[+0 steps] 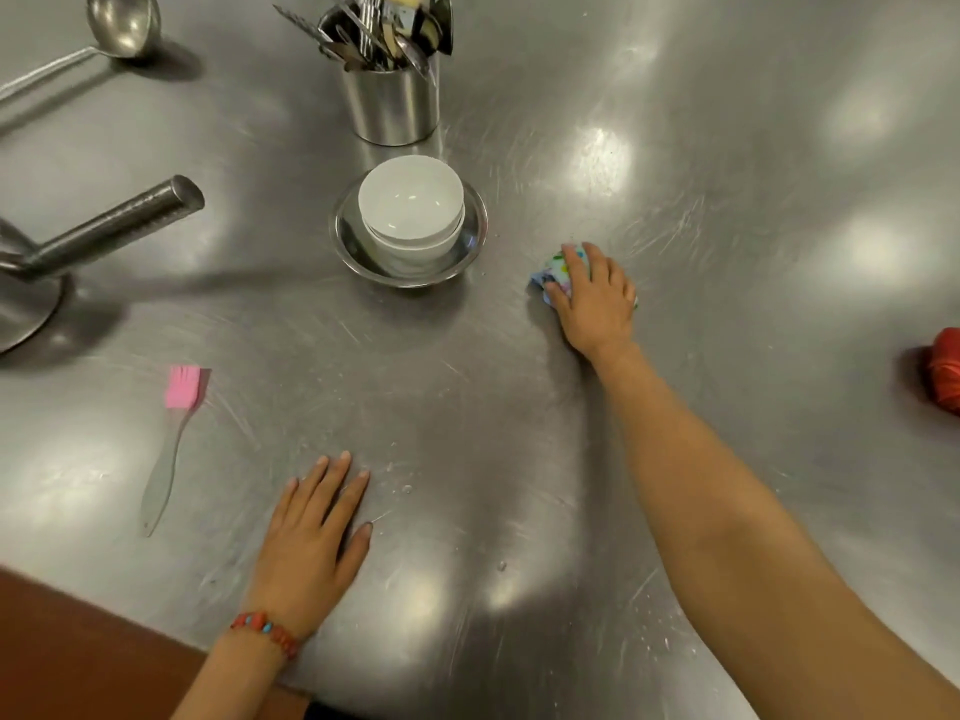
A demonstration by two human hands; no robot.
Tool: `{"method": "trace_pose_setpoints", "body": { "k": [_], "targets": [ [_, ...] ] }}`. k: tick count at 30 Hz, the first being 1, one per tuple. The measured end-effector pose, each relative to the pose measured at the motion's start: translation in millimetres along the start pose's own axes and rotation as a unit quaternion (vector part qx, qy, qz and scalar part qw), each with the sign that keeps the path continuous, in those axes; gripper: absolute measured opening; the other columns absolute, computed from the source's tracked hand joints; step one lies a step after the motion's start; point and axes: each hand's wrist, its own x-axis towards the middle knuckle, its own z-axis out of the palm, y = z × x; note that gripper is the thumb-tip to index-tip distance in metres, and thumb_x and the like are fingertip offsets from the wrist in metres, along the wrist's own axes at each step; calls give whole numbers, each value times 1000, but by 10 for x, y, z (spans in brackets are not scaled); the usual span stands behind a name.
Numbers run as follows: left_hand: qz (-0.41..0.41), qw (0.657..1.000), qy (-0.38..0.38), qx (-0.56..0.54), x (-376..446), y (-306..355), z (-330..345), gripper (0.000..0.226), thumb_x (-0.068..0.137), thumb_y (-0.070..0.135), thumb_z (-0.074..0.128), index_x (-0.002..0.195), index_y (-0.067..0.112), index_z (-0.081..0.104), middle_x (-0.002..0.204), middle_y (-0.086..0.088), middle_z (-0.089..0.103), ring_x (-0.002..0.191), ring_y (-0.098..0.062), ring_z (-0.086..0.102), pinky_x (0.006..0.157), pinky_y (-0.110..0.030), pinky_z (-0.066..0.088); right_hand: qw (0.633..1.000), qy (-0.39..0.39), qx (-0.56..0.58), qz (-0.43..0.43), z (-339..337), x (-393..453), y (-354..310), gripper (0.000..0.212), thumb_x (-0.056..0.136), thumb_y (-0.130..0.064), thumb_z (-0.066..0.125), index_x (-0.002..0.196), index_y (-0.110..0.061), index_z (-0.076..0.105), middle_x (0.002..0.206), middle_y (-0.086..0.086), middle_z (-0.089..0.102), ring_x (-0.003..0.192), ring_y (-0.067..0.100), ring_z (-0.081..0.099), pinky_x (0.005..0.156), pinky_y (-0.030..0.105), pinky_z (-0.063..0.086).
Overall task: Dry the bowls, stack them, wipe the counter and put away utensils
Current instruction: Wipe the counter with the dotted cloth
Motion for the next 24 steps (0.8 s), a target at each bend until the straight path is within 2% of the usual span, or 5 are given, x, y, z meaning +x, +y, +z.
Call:
{"method": "trace_pose_setpoints", "body": {
  "k": [5, 13, 16, 19, 24],
  "targets": [
    [-3, 1000, 0, 14, -1, 15, -27, 71, 93, 52, 10, 126, 5, 53, 135, -18, 49, 127, -34, 40, 111, -28, 6, 1000, -9, -19, -11, -15, 205, -47, 52, 94, -42, 37, 142, -22, 29, 151, 8, 26, 131, 34, 28, 106, 46, 21],
    [-1, 1000, 17, 26, 0, 33, -67, 74, 93, 52, 6, 124, 4, 54, 133, -20, 52, 122, -41, 47, 110, -26, 3, 992, -37, 7, -124, 87, -934, -725, 51, 87, -41, 52, 133, -21, 45, 143, 7, 43, 121, 34, 45, 102, 42, 31],
    [-13, 999, 33, 13, -39, 25, -79, 77, 92, 54, 6, 125, 4, 53, 133, -20, 51, 123, -41, 46, 111, -41, 22, 981, -28, 11, -192, 152, -1498, -1035, 48, 81, -44, 58, 125, -24, 55, 131, 4, 57, 103, 28, 59, 88, 36, 45],
    [-41, 998, 51, 0, -127, -45, -104, 78, 92, 55, 8, 122, 1, 55, 130, -23, 53, 119, -45, 48, 97, -57, 36, 969, -42, 10, -244, 148, -1638, -1086, 54, 76, -43, 64, 126, -25, 53, 129, 2, 57, 103, 26, 59, 86, 34, 46],
    [-74, 995, 62, -7, -336, -311, -113, 80, 92, 56, 8, 122, 0, 56, 131, -24, 52, 121, -46, 46, 98, -59, 35, 986, -82, 15, -143, 162, -1189, -1279, 56, 86, -38, 54, 138, -23, 38, 145, 7, 38, 124, 31, 40, 101, 40, 28]
  ]
}}
